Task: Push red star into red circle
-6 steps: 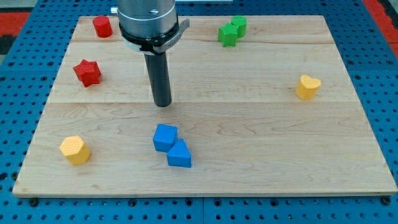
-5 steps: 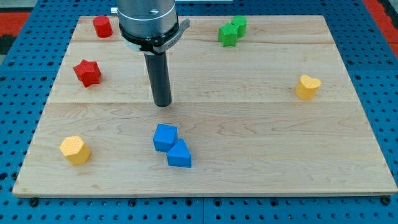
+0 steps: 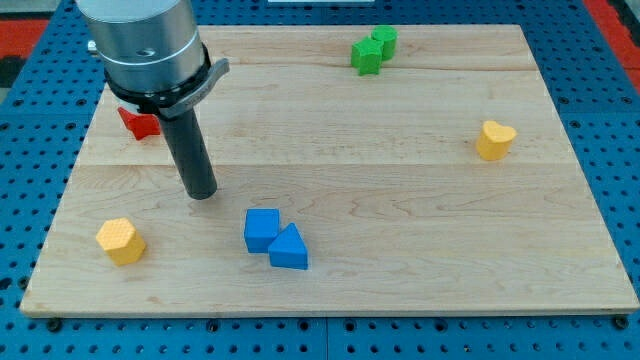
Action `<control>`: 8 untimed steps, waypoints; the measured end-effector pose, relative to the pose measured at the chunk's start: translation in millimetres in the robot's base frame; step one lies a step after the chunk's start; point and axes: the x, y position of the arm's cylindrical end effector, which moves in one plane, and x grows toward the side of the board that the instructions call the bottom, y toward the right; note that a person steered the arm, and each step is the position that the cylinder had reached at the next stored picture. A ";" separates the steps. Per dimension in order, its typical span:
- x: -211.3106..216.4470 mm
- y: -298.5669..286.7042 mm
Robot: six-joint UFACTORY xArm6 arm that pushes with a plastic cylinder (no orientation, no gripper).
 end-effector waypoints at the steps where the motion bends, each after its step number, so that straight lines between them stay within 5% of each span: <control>1: 0.0 -0.9; 3: -9.6 -48.0; 5: -69.5 -65.0; 6: -113.6 -19.2; 8: -119.2 -3.8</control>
